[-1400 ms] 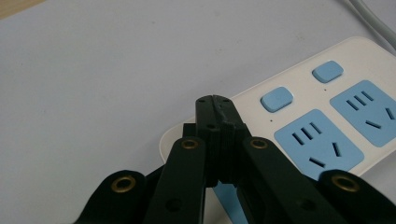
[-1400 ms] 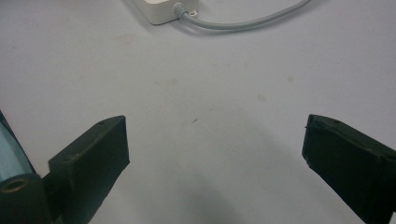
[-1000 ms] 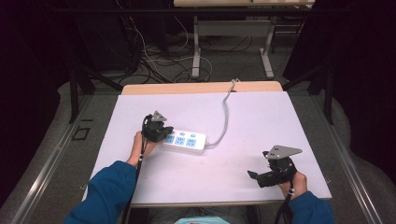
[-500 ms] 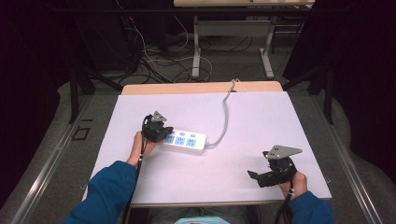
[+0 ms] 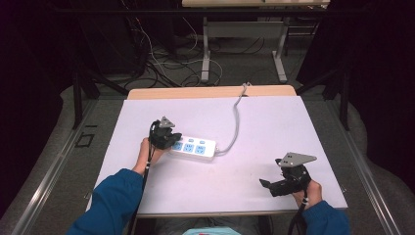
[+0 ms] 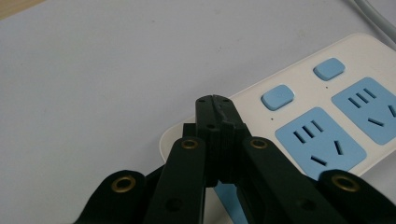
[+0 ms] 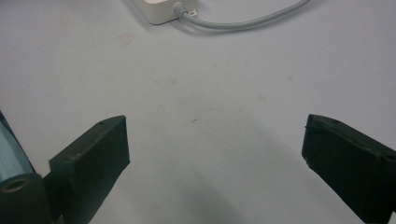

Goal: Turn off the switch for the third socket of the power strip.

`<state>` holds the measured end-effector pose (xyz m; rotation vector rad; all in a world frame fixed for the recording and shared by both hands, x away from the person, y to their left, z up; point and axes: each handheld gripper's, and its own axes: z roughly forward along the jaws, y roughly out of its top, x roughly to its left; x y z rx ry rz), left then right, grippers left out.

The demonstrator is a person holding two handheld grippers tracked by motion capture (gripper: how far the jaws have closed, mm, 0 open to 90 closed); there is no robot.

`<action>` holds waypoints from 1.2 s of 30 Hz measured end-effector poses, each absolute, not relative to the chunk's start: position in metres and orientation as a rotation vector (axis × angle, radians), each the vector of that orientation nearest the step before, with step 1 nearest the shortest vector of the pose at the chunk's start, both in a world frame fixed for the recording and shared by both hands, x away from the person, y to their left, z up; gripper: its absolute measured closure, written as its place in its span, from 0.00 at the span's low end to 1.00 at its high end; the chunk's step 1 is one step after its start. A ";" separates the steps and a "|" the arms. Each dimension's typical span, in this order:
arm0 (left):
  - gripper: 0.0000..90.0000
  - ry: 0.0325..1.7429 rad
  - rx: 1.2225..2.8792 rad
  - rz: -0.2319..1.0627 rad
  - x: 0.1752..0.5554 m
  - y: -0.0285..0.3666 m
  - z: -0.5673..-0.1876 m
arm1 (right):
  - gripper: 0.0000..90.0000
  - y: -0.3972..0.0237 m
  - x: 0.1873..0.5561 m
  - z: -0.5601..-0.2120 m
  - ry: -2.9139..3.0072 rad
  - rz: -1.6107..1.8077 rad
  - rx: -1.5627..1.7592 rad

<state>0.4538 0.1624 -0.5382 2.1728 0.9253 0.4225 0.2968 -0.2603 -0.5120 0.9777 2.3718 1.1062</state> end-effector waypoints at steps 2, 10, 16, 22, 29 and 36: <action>1.00 0.926 2.173 0.423 0.454 0.162 -0.538 | 0.08 -0.260 0.297 -0.512 2.367 1.109 0.978; 1.00 0.921 2.173 0.421 0.454 0.162 -0.538 | 0.08 -0.261 0.297 -0.512 2.373 1.107 0.971; 1.00 0.918 2.175 0.425 0.453 0.162 -0.538 | 0.08 -0.261 0.297 -0.512 2.373 1.103 0.979; 1.00 0.915 2.185 0.435 0.453 0.161 -0.538 | 0.08 -0.261 0.297 -0.512 2.365 1.107 0.976; 1.00 0.910 2.182 0.437 0.453 0.161 -0.538 | 0.08 -0.260 0.297 -0.512 2.364 1.108 0.979; 1.00 0.908 2.185 0.436 0.453 0.161 -0.538 | 0.08 -0.260 0.297 -0.512 2.363 1.106 0.979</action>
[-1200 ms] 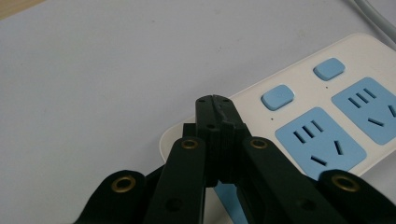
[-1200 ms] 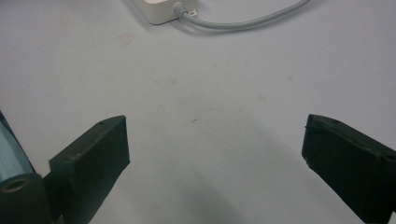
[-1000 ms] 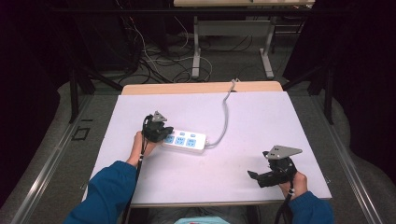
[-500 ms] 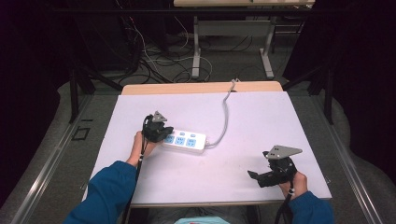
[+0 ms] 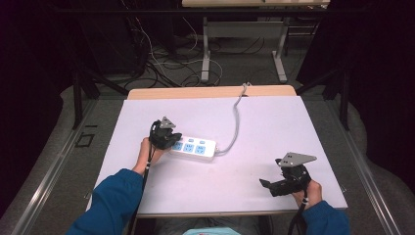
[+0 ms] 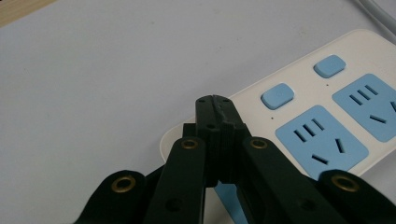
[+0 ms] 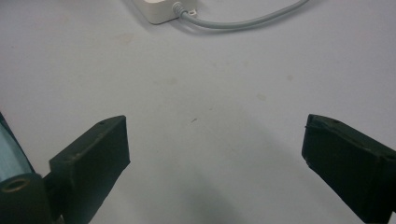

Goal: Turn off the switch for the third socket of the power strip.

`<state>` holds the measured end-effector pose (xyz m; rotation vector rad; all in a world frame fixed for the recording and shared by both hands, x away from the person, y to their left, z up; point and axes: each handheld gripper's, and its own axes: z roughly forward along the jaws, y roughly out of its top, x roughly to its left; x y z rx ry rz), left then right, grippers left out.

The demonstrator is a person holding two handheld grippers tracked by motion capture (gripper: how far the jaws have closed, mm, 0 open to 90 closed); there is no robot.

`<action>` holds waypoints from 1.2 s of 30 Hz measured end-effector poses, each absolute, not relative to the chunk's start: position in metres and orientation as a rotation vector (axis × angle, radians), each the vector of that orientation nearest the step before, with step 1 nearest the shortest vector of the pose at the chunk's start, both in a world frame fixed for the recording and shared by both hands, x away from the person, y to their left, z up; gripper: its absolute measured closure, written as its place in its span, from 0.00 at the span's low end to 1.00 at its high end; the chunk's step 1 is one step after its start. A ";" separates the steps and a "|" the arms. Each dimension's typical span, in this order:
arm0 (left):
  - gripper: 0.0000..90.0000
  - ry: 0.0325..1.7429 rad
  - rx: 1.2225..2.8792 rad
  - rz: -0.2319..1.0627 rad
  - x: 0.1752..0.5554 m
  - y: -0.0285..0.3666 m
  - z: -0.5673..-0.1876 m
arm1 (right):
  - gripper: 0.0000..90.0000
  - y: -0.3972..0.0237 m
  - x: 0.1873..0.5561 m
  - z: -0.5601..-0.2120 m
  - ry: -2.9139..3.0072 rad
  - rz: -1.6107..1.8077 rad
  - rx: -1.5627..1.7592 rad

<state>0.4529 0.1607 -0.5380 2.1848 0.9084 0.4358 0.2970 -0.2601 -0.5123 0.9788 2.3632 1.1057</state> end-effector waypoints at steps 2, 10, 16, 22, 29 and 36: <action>1.00 0.907 2.187 0.441 0.453 0.161 -0.538 | 0.08 -0.260 0.297 -0.512 2.363 1.106 0.979; 1.00 0.900 2.188 0.450 0.452 0.160 -0.538 | 0.08 -0.260 0.297 -0.512 2.364 1.106 0.979; 1.00 0.894 2.191 0.456 0.452 0.160 -0.538 | 0.08 -0.261 0.297 -0.512 2.368 1.107 0.974; 1.00 0.898 2.203 0.473 0.452 0.159 -0.538 | 0.08 -0.260 0.297 -0.512 2.363 1.106 0.979; 1.00 0.912 2.197 0.470 0.452 0.160 -0.538 | 0.08 -0.260 0.297 -0.512 2.368 1.106 0.974; 1.00 0.897 2.201 0.461 0.452 0.161 -0.534 | 0.08 -0.261 0.297 -0.512 2.367 1.106 0.974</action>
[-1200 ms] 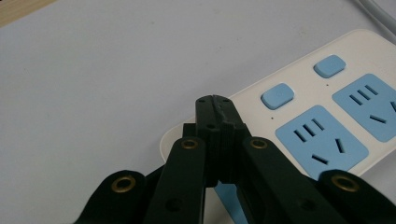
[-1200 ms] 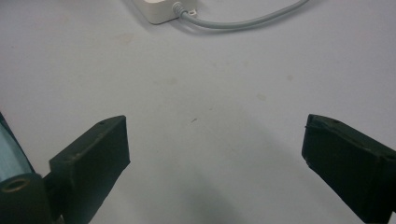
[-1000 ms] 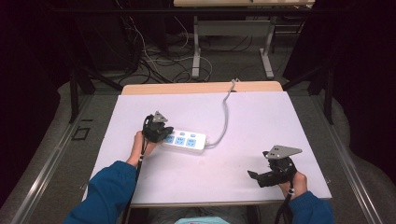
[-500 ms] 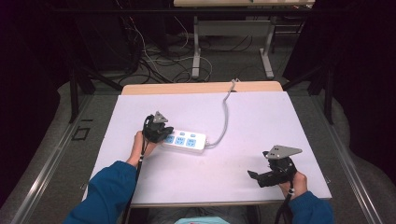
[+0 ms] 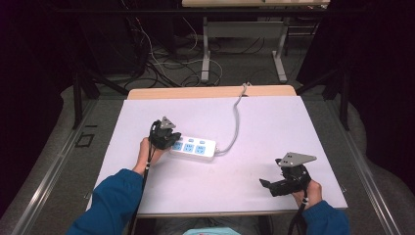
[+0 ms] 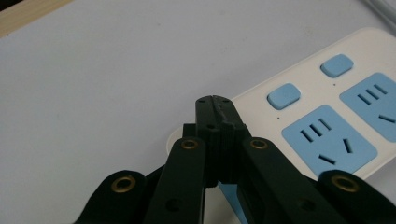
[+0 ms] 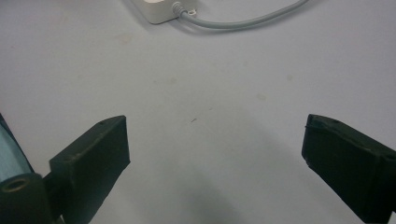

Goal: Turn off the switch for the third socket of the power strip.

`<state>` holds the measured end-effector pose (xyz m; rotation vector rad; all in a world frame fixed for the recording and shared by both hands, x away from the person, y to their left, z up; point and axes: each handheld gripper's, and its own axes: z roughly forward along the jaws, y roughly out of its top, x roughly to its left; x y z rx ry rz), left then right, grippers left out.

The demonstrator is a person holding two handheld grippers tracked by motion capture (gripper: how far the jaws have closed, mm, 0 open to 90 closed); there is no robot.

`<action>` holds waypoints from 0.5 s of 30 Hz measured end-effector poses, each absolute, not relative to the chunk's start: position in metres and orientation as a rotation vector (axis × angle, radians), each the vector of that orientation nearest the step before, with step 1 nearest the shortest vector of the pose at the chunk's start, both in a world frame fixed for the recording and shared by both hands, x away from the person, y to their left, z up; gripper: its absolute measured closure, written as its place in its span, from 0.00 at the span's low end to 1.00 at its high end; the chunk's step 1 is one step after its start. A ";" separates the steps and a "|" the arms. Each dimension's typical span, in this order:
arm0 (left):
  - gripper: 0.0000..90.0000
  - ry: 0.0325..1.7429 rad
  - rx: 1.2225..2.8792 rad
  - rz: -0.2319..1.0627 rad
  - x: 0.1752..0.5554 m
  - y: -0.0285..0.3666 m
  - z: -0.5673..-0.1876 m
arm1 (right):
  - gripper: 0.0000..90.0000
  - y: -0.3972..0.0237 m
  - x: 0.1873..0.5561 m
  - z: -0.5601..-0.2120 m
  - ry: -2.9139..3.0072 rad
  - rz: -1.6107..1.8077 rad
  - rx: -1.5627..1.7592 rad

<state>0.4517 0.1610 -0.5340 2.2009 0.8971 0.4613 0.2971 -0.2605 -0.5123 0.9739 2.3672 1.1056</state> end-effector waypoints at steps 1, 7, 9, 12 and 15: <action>1.00 0.896 2.181 0.485 0.451 0.160 -0.536 | 0.08 -0.261 0.297 -0.512 2.367 1.106 0.974; 1.00 0.890 2.173 0.485 0.450 0.159 -0.533 | 0.08 -0.261 0.297 -0.512 2.368 1.106 0.973; 1.00 0.878 2.158 0.490 0.449 0.159 -0.530 | 0.08 -0.260 0.297 -0.512 2.367 1.107 0.974; 0.91 0.863 2.151 0.483 0.448 0.158 -0.528 | 0.08 -0.260 0.297 -0.512 2.374 1.104 0.976; 0.76 0.862 2.141 0.484 0.446 0.158 -0.524 | 0.08 -0.260 0.297 -0.512 2.374 1.108 0.967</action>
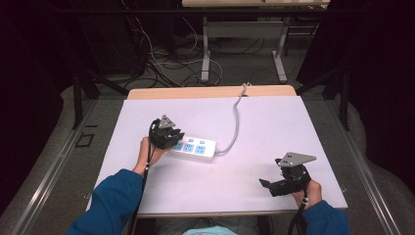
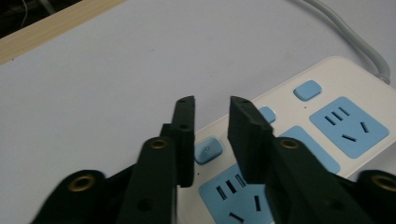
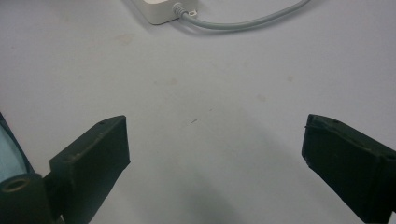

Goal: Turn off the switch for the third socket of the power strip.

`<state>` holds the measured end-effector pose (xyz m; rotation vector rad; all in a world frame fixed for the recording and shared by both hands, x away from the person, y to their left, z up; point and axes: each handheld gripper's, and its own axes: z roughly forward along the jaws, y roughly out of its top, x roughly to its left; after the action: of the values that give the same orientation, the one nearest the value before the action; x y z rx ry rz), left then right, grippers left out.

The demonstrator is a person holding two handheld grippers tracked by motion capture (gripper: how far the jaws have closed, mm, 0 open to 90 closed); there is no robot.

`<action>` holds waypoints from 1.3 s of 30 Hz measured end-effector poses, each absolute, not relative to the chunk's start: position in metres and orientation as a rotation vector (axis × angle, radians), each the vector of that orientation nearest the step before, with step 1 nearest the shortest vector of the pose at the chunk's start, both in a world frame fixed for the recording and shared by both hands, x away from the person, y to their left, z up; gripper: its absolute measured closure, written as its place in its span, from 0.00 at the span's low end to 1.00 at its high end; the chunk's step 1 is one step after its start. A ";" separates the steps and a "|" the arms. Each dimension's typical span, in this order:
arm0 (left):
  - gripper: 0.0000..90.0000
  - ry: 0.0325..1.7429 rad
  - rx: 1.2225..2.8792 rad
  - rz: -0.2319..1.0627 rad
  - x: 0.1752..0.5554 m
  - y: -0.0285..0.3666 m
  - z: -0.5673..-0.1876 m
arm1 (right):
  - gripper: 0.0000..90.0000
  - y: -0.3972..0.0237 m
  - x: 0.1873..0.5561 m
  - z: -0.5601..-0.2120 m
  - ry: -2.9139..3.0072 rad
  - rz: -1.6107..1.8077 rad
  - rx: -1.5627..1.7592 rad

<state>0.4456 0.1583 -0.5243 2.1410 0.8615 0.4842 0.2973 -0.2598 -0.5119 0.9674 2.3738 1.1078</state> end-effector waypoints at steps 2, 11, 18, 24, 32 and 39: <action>0.71 0.862 2.136 0.475 0.444 0.159 -0.521 | 0.08 -0.260 0.297 -0.512 2.375 1.107 0.967; 0.20 0.894 2.142 0.477 0.438 0.159 -0.514 | 0.08 -0.260 0.297 -0.512 2.376 1.103 0.966; 0.05 0.908 2.158 0.476 0.429 0.165 -0.510 | 0.08 -0.260 0.297 -0.512 2.361 1.115 0.972; 0.00 0.914 2.171 0.484 0.419 0.172 -0.509 | 0.08 -0.260 0.297 -0.512 2.362 1.121 0.971; 0.00 0.928 2.173 0.499 0.408 0.178 -0.505 | 0.08 -0.260 0.297 -0.512 2.362 1.120 0.971; 0.00 0.929 2.173 0.520 0.394 0.184 -0.504 | 0.08 -0.260 0.297 -0.512 2.361 1.120 0.970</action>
<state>0.3937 0.1845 -0.5038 2.1732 0.9290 0.5199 0.2967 -0.2603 -0.5119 0.9699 2.3614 1.1196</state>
